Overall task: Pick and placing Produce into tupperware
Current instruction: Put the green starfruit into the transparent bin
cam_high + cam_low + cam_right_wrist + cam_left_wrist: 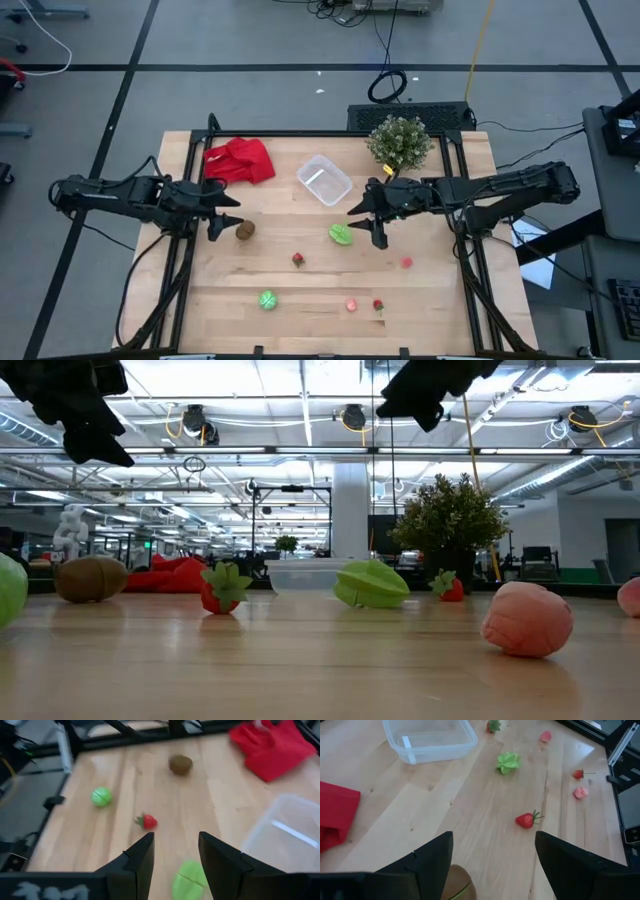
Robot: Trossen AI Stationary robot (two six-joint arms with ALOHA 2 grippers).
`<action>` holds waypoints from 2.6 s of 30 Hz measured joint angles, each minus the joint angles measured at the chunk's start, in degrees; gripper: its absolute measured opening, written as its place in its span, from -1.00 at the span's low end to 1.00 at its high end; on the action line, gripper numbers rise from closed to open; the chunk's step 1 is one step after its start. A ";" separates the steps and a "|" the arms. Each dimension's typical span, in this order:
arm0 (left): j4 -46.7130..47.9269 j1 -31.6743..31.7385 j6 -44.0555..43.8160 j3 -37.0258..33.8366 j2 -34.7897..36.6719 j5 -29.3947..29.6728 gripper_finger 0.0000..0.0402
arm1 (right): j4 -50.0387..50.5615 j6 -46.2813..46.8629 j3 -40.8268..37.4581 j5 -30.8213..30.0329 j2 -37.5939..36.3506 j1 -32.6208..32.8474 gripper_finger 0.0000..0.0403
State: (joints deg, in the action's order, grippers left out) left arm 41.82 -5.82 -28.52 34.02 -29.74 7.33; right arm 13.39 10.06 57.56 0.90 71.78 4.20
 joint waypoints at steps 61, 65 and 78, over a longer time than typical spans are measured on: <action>2.21 0.00 8.42 0.00 0.00 -6.21 0.42 | 31.80 18.12 29.87 9.84 36.70 -2.78 0.22; 2.19 0.00 8.62 0.00 0.02 -7.27 0.42 | 32.77 17.29 29.59 9.83 38.03 -3.53 0.22; 2.12 0.00 8.67 0.00 0.02 -7.36 0.42 | 31.74 15.30 27.18 9.84 39.74 -5.20 0.23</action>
State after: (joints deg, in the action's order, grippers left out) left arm 43.94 -5.82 -19.86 34.02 -29.72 -0.03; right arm 45.14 25.36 84.74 10.75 111.53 -1.00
